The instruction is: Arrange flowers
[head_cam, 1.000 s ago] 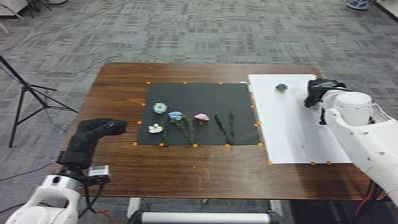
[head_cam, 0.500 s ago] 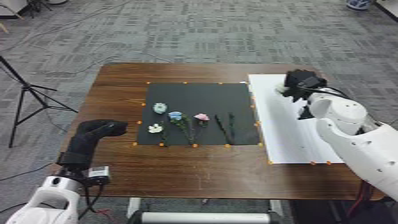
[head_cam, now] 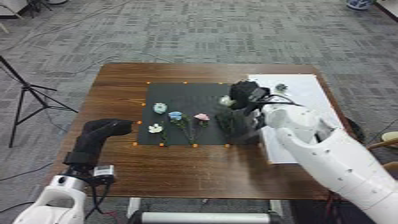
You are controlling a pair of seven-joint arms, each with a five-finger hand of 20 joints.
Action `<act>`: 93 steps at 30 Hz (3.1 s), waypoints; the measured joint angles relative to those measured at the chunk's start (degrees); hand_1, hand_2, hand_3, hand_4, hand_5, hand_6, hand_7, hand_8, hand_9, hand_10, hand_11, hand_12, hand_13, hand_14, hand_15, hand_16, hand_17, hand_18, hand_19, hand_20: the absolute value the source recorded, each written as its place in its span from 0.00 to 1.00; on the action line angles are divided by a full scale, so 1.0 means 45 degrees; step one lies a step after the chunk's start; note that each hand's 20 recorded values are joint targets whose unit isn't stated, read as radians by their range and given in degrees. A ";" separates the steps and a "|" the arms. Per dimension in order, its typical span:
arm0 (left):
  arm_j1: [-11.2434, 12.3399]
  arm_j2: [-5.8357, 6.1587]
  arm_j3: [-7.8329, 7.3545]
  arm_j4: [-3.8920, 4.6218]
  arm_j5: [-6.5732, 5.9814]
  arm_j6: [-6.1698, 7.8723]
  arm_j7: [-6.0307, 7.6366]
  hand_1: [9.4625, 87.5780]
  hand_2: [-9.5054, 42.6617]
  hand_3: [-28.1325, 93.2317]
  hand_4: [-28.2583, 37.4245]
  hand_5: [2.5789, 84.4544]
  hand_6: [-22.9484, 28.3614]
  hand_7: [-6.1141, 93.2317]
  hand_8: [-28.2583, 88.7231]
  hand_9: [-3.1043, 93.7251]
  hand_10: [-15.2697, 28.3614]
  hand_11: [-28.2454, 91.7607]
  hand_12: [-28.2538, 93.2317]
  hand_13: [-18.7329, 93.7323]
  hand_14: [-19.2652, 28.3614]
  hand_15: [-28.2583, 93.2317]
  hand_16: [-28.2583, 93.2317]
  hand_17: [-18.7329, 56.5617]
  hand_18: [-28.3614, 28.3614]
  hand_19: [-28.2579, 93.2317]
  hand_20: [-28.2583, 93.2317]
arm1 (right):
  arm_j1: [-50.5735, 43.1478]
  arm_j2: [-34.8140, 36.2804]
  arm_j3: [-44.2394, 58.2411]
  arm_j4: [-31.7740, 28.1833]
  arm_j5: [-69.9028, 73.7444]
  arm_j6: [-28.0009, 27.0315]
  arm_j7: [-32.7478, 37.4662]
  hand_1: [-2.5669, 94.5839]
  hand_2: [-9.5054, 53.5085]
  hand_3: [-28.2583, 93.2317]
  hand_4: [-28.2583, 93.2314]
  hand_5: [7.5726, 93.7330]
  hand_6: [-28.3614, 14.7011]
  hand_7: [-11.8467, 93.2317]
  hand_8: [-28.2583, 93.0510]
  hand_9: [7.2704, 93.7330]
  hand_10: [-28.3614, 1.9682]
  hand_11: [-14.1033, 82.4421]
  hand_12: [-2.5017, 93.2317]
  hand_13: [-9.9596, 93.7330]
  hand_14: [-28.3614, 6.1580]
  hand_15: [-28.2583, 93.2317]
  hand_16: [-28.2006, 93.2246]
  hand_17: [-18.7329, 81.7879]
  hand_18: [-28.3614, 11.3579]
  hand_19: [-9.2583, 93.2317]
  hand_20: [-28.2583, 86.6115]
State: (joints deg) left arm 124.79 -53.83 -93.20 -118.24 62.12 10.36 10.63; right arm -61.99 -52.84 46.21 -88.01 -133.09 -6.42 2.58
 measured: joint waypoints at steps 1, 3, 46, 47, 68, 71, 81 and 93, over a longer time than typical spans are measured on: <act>0.0010 -0.0032 0.0013 0.0000 -0.0007 -0.0009 0.0000 0.23 0.11 0.79 0.16 0.72 0.46 0.27 0.18 0.60 0.69 0.44 0.37 0.54 0.81 0.55 0.25 0.26 0.79 0.52 0.51 | -0.0081 -0.0177 -0.0010 0.0112 -0.0038 -0.0076 -0.0048 0.65 0.07 0.67 0.07 0.81 0.69 0.31 0.29 0.94 0.65 0.30 0.30 0.99 0.78 0.71 0.52 0.76 0.28 1.00 0.74; 0.0044 -0.0089 0.0026 -0.0005 -0.0014 -0.0021 0.0000 0.23 0.11 0.79 0.16 0.72 0.46 0.28 0.18 0.60 0.69 0.44 0.37 0.54 0.80 0.55 0.25 0.26 0.79 0.52 0.51 | -0.0200 -0.0442 -0.0050 0.0315 -0.0090 -0.0260 -0.0116 0.64 0.06 0.68 0.07 0.81 0.70 0.31 0.29 0.94 0.64 0.29 0.30 0.99 0.78 0.71 0.52 0.76 0.28 1.00 0.74; -0.0017 -0.0127 0.0374 0.0040 0.0205 -0.0306 -0.0012 0.23 0.09 0.79 0.17 0.71 0.43 0.31 0.16 0.60 0.67 0.44 0.37 0.56 0.78 0.56 0.25 0.26 0.79 0.56 0.56 | 0.1506 -0.0782 0.2621 0.4995 -0.2198 -0.0329 0.1293 0.37 0.00 0.77 0.06 0.51 0.65 0.25 0.17 0.64 0.47 0.25 0.19 0.97 0.74 0.72 0.47 0.75 0.26 1.00 0.74; -0.0027 -0.0127 0.0374 0.0040 0.0214 -0.0311 -0.0013 0.23 0.10 0.79 0.17 0.71 0.43 0.31 0.16 0.60 0.67 0.44 0.37 0.56 0.78 0.56 0.25 0.26 0.79 0.56 0.56 | 0.1446 -0.0785 0.2631 0.5049 -0.2228 -0.0287 0.1313 0.40 0.00 0.77 0.05 0.54 0.66 0.27 0.17 0.69 0.51 0.28 0.20 0.98 0.75 0.72 0.47 0.76 0.26 1.00 0.75; -0.0003 -0.0244 0.0428 0.0048 0.0172 -0.0306 -0.0012 0.23 0.10 0.79 0.16 0.70 0.43 0.31 0.16 0.60 0.67 0.44 0.36 0.55 0.77 0.55 0.25 0.26 0.78 0.54 0.54 | 0.0737 -0.0345 0.0898 0.5375 0.0386 0.4986 0.1118 0.66 0.00 0.71 0.05 0.84 0.69 0.32 0.28 1.00 0.68 0.30 0.36 1.00 0.81 0.79 0.44 0.82 0.28 1.00 0.80; 0.0006 -0.0241 0.0390 0.0050 0.0163 -0.0306 -0.0012 0.23 0.11 0.79 0.16 0.70 0.43 0.31 0.16 0.60 0.67 0.44 0.36 0.55 0.78 0.55 0.25 0.26 0.78 0.54 0.54 | 0.0339 0.0251 0.0858 0.3703 0.1462 0.4844 0.1590 0.66 0.00 0.71 0.05 0.85 0.69 0.32 0.29 1.00 0.68 0.30 0.36 1.00 0.81 0.80 0.44 0.82 0.29 1.00 0.81; 0.0047 -0.0141 0.0227 0.0058 0.0099 -0.0310 -0.0050 0.22 0.11 0.80 0.16 0.70 0.42 0.31 0.16 0.60 0.66 0.44 0.36 0.55 0.78 0.55 0.26 0.27 0.78 0.53 0.53 | -0.1297 0.2503 0.2143 -0.1480 0.2650 0.2986 0.1972 0.66 0.00 0.72 0.04 0.86 0.69 0.31 0.29 1.00 0.68 0.30 0.35 1.00 0.81 0.80 0.44 0.83 0.29 1.00 0.81; -0.0215 -0.0066 0.0454 0.0233 0.0105 -0.0385 -0.0209 0.22 0.11 0.80 0.15 0.70 0.42 0.32 0.16 0.61 0.64 0.44 0.36 0.56 0.77 0.54 0.26 0.27 0.78 0.52 0.53 | -0.2849 0.1674 0.1846 -0.1772 0.2925 0.2844 0.1923 0.66 0.00 0.72 0.04 0.86 0.69 0.31 0.29 1.00 0.69 0.30 0.35 1.00 0.81 0.79 0.44 0.82 0.29 1.00 0.81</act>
State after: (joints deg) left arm 123.82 -54.13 -91.16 -117.19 62.59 8.63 9.69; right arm -74.81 -45.31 54.51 -95.98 -119.93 6.38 11.23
